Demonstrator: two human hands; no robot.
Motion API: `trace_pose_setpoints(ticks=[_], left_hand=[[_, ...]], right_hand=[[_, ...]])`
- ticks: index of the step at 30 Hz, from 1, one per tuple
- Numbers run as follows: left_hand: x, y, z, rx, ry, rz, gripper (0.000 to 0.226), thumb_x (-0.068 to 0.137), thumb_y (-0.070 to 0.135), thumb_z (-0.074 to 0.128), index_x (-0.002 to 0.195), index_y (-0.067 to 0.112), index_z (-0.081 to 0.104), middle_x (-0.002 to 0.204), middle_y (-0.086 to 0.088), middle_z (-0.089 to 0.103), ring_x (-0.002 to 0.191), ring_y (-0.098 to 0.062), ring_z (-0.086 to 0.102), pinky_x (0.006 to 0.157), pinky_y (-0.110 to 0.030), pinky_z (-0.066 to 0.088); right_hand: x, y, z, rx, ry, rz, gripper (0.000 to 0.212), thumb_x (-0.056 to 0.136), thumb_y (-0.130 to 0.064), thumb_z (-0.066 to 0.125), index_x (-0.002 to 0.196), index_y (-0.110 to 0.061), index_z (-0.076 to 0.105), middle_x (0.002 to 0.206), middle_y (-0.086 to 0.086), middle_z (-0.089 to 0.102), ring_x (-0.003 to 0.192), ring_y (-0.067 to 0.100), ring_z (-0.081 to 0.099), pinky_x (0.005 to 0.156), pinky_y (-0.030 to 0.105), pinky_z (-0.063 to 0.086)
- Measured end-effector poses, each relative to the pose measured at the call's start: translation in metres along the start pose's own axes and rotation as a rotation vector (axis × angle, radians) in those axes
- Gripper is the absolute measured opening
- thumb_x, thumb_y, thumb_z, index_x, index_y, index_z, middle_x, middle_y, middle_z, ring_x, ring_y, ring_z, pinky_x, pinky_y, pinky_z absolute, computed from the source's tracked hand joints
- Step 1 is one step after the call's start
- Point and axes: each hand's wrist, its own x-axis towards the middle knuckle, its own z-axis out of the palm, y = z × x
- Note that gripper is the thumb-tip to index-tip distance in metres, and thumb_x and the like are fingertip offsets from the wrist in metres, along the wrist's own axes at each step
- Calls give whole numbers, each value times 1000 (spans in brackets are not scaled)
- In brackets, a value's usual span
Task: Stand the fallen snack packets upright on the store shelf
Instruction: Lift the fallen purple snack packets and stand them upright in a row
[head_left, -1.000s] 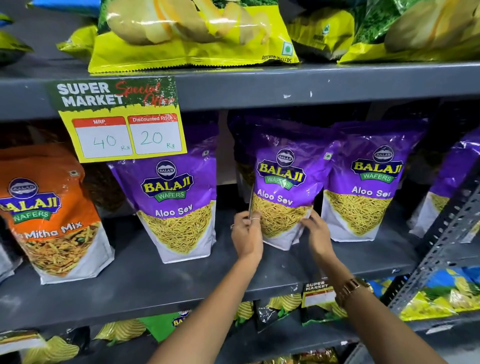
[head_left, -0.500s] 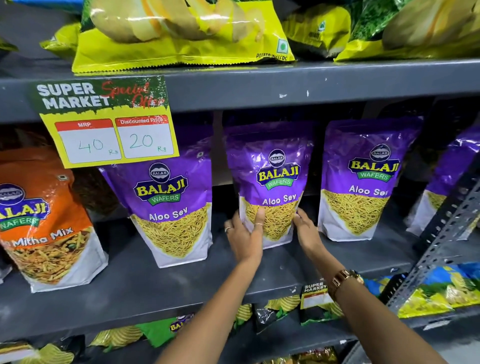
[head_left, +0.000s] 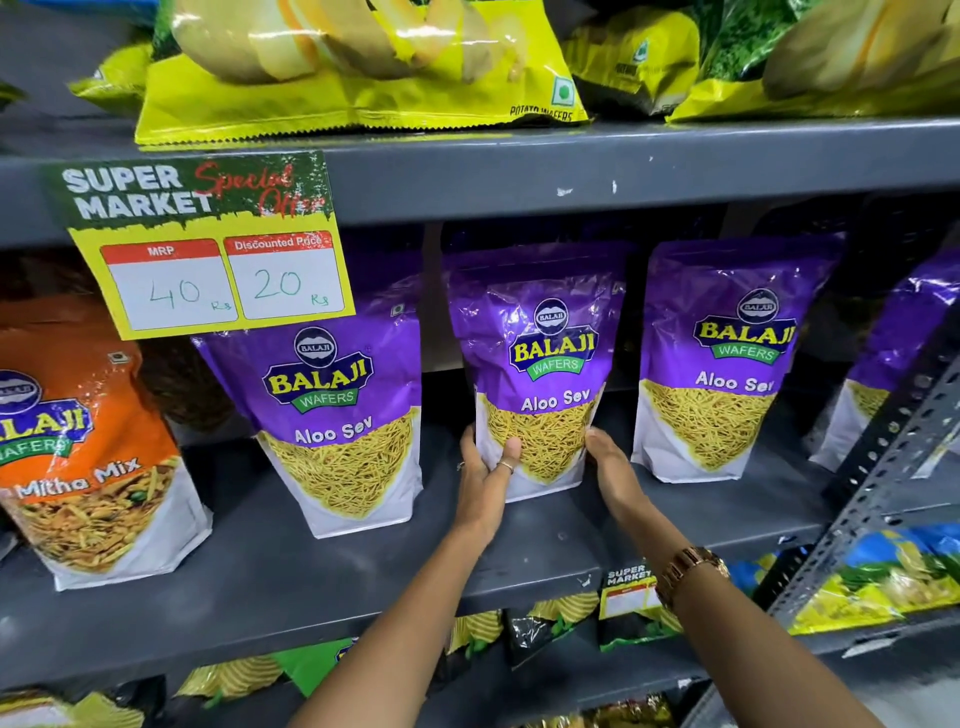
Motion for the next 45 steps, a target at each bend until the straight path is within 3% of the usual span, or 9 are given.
trace_pose_setpoints(ticks=[5, 13, 17, 21, 31, 35, 40, 42, 45], left_hand=[[5, 8, -6, -32, 1, 17, 100, 61, 39, 74, 143, 18, 20, 136, 3, 40, 125, -12, 40, 100, -25, 32], [30, 23, -12, -85, -136, 60, 101, 42, 10, 88, 129, 17, 38, 130, -9, 58, 115, -25, 59, 97, -41, 51], [33, 24, -16, -57, -151, 72, 76, 58, -6, 80, 119, 20, 43, 117, -6, 62, 102, -20, 62, 84, -22, 54], [33, 21, -18, -18, -184, 88, 70, 63, -1, 78, 116, 25, 43, 112, 0, 62, 95, -8, 63, 85, -20, 54], [42, 16, -22, 72, -169, 56, 68, 62, 9, 81, 114, 30, 41, 114, -2, 62, 105, -19, 60, 99, -38, 47], [41, 16, -20, 18, -174, 76, 67, 64, 2, 78, 114, 26, 41, 115, -5, 61, 104, -19, 60, 99, -38, 47], [34, 12, -21, -13, -88, 96, 77, 62, 37, 79, 127, 20, 41, 133, -5, 56, 119, -18, 55, 105, -39, 42], [29, 15, -20, -3, -21, 123, 74, 73, 57, 61, 132, 19, 40, 136, -2, 53, 125, -16, 50, 110, -37, 37], [31, 28, -17, -23, 104, 171, 42, 94, 35, 38, 129, 11, 42, 123, -1, 53, 115, -14, 48, 100, -26, 35]], right_hand=[[-35, -65, -4, -394, 455, -496, 29, 87, -10, 43, 111, -3, 56, 109, 19, 62, 100, 31, 55, 85, 33, 39], [-4, -167, 19, -915, 499, -1095, 33, 79, -15, 50, 109, -4, 58, 101, 22, 66, 90, 30, 51, 76, 38, 42], [7, -193, 29, -1131, 461, -1022, 33, 84, -24, 47, 107, -3, 59, 98, 26, 66, 87, 44, 62, 77, 48, 52], [11, -208, 36, -1123, 210, -726, 42, 95, -31, 36, 133, -14, 44, 127, 28, 54, 123, 43, 43, 111, 51, 26], [13, -204, 35, -811, 276, -777, 36, 92, -28, 43, 123, -15, 55, 129, 19, 57, 124, 38, 46, 96, 41, 41], [2, -171, 28, -443, 539, -935, 35, 86, -13, 49, 119, -2, 53, 126, 25, 51, 119, 29, 40, 100, 31, 30], [-10, -103, 28, -101, 607, -614, 29, 87, -14, 49, 112, 0, 50, 112, 20, 55, 101, 30, 53, 91, 43, 45], [-9, -89, 30, 68, 563, -437, 30, 91, -18, 47, 114, 0, 50, 106, 17, 59, 93, 25, 55, 85, 24, 46], [-4, -84, 30, 354, 464, -251, 17, 94, -16, 43, 91, -8, 57, 78, -3, 60, 70, 1, 53, 70, 14, 42]])
